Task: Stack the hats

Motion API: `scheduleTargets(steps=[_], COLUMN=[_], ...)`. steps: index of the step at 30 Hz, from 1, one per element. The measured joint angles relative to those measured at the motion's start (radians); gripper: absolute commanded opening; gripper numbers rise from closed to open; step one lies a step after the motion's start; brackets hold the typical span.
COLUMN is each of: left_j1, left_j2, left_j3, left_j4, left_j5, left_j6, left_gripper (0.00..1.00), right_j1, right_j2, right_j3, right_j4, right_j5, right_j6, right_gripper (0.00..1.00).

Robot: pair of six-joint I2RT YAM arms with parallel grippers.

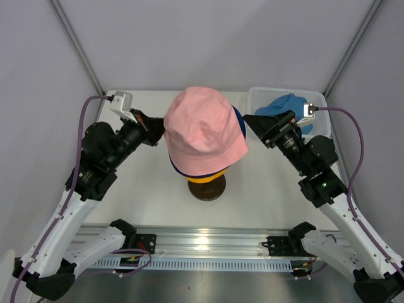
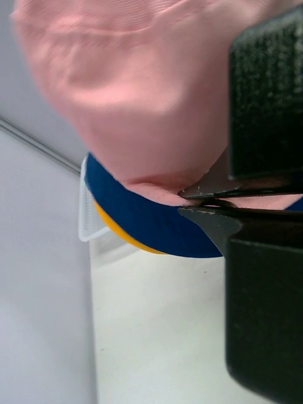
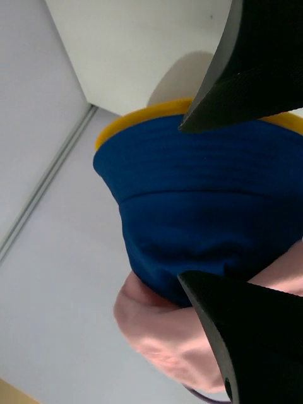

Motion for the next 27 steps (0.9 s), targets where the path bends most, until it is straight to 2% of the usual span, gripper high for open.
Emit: scheduleTargets(steps=[14,22,27], left_j1=[0.000,0.000,0.001], left_j2=[0.254,0.288,0.309], left_j3=[0.332,0.397,0.529], left_j4=[-0.064,-0.092,-0.136], left_j5=[0.046,0.063,0.156], left_j6=[0.126,0.141,0.129], left_gripper=[0.06,0.04,0.01], right_j1=[-0.005,-0.005,-0.005], right_j2=[-0.007,0.025,0.050], right_j3=[-0.045,-0.106,-0.091], right_j4=[0.229,0.328,0.348], right_j5=[-0.146,-0.207,-0.246], right_j6=[0.132,0.130,0.096], right_gripper=[0.92,0.88,0.88])
